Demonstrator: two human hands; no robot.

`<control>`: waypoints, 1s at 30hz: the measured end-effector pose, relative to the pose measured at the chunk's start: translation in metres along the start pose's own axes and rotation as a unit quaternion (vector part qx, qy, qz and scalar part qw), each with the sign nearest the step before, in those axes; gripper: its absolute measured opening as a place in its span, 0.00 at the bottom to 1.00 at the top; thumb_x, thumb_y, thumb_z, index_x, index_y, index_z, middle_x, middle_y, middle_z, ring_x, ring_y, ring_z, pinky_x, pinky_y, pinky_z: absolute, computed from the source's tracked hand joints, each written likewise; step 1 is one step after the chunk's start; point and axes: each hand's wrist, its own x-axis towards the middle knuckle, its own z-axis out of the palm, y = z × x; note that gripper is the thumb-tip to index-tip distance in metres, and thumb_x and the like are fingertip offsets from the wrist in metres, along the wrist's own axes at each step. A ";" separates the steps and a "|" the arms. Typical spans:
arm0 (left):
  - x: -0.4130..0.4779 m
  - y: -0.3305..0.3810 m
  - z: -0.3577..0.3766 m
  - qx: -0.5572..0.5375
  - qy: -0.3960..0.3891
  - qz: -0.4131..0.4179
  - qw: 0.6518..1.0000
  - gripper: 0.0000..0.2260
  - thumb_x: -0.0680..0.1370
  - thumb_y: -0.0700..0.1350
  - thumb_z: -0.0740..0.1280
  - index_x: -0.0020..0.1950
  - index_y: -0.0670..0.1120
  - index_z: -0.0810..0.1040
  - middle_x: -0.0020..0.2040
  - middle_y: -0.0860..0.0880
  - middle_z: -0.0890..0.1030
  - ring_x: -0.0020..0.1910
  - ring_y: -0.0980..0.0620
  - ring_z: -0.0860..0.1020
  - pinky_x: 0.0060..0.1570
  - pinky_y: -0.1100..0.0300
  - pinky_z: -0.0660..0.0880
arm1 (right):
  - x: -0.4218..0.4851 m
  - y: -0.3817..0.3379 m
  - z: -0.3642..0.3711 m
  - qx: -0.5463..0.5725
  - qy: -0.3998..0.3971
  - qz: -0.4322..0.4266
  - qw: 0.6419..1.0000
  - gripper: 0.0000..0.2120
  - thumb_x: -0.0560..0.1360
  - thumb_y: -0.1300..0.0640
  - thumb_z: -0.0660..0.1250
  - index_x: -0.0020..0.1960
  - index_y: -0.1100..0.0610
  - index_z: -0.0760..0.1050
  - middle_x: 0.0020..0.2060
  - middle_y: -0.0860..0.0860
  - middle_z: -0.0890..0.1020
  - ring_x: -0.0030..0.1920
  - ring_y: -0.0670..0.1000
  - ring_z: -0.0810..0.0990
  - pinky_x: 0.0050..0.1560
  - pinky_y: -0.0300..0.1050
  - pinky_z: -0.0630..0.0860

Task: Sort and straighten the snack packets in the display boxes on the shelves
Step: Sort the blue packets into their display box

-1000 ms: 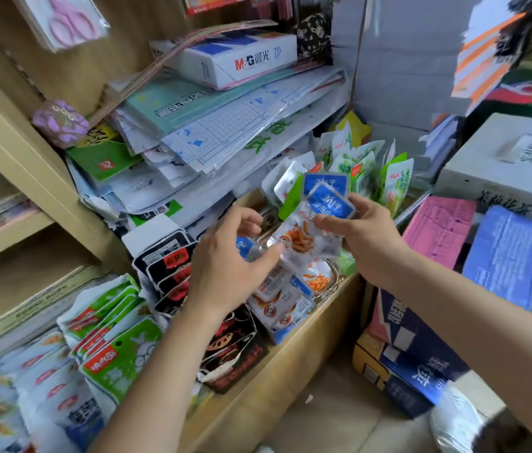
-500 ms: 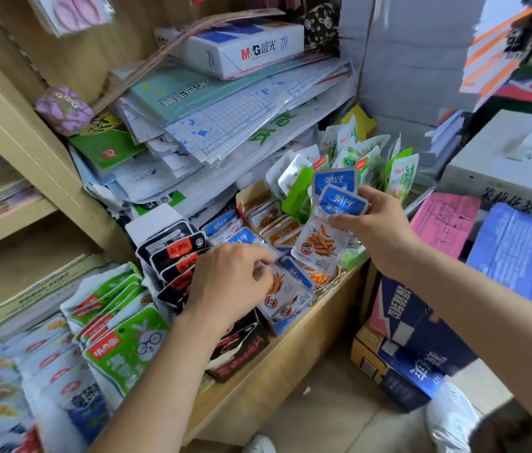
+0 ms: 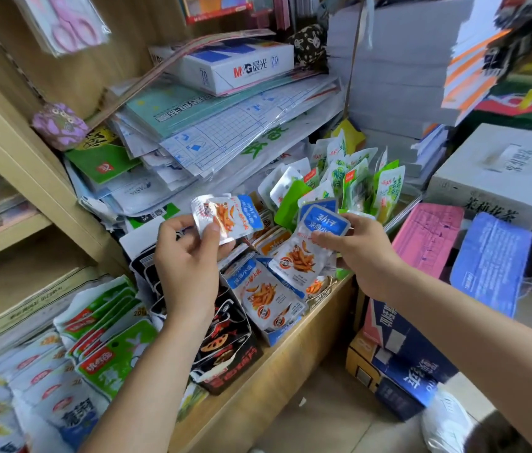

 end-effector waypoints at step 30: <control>-0.004 -0.019 -0.004 0.419 -0.257 0.221 0.842 0.18 0.72 0.67 0.66 0.51 0.56 0.83 0.48 0.63 0.81 0.50 0.61 0.78 0.50 0.56 0.78 | -0.003 -0.017 0.002 0.105 -0.045 -0.035 0.993 0.16 0.70 0.66 0.74 0.58 0.61 0.79 0.50 0.57 0.86 0.50 0.58 0.86 0.55 0.59 0.82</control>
